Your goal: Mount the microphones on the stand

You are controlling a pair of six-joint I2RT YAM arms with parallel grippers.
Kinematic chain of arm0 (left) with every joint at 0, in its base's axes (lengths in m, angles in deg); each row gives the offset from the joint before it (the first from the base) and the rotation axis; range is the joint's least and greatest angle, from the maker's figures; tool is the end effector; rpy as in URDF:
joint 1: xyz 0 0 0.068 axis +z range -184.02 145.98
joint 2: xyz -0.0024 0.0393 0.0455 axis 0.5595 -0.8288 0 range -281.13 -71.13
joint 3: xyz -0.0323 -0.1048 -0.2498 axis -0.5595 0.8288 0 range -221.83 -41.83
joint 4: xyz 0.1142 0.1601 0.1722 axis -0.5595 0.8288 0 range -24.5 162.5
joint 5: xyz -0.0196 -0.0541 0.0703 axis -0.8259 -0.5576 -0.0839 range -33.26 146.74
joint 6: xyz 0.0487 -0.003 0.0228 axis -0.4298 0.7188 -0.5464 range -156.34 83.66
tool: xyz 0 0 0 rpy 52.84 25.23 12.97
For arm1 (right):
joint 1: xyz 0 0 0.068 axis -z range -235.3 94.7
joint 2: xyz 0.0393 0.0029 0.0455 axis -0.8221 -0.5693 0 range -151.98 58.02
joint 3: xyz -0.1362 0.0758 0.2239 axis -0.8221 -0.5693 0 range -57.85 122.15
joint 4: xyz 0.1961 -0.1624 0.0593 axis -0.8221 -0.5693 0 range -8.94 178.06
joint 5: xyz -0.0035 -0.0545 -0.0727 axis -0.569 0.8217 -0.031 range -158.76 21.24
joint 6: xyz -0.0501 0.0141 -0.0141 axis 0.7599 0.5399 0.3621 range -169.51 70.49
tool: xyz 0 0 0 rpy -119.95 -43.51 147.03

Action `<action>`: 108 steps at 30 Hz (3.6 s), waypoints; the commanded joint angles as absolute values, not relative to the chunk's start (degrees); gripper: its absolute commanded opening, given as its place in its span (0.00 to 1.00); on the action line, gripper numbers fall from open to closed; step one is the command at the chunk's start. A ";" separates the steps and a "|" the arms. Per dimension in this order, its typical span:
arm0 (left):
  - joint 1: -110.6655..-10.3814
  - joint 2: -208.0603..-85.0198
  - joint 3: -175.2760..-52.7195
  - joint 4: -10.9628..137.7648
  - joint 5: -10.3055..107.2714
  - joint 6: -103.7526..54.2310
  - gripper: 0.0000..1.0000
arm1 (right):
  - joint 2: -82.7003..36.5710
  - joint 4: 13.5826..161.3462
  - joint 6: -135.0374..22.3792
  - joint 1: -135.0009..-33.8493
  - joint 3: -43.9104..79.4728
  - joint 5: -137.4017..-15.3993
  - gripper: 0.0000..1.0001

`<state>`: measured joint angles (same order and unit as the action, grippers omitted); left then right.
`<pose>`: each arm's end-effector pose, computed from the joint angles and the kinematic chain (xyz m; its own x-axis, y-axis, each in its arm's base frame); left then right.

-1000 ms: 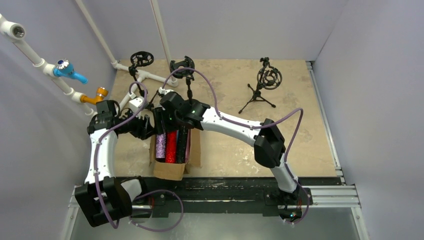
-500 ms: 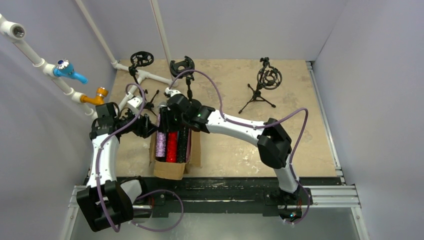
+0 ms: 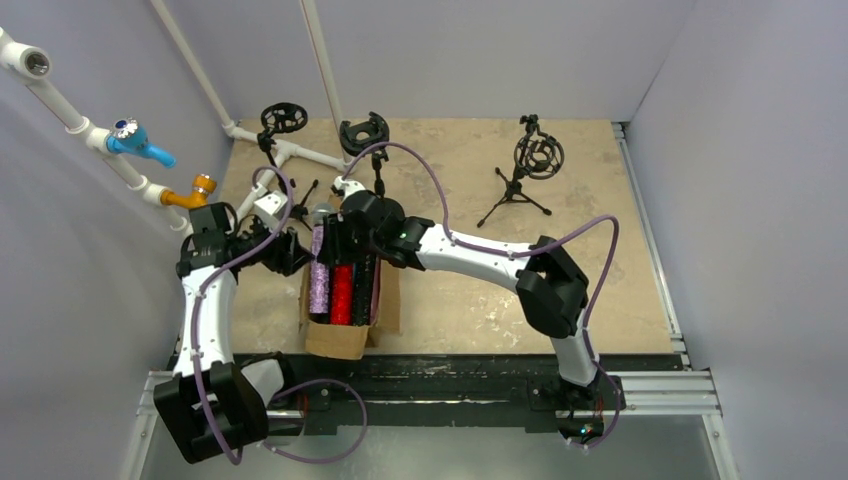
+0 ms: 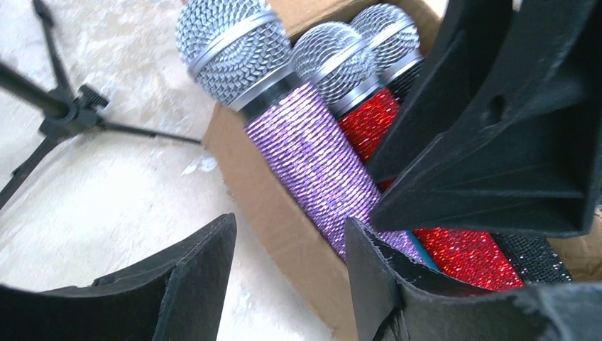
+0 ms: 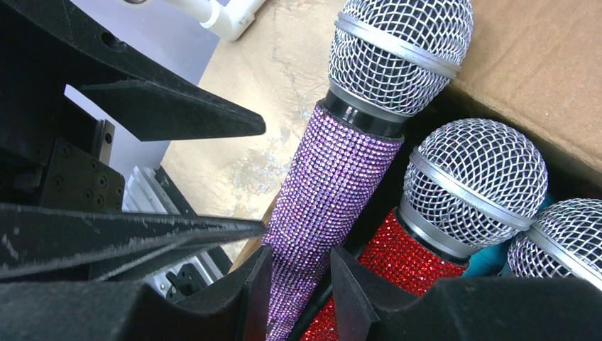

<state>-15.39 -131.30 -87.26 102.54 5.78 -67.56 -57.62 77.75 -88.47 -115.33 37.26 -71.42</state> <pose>0.1988 0.0379 0.2626 -0.5048 0.1743 -0.8455 0.6033 0.7718 -0.2011 0.2377 0.4155 0.2657 -0.7557 -0.0533 -0.6528 -0.5275 0.6403 0.5583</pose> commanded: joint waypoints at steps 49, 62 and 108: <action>-16.27 -128.07 -90.92 103.97 23.26 -71.18 0.58 | -55.12 96.07 -83.50 -116.56 29.73 -80.11 0.41; -7.86 -136.08 -89.49 81.82 49.79 -70.94 0.59 | -52.01 96.96 -82.93 -116.50 22.97 -79.30 0.42; -3.55 -130.93 -94.76 121.48 3.15 -82.53 0.72 | -71.84 73.53 -75.25 -112.95 61.72 -64.59 0.97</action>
<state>-3.22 -131.97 -94.65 121.80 4.30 -80.11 -71.10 68.03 -75.51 -113.34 60.47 -61.78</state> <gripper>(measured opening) 0.717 0.984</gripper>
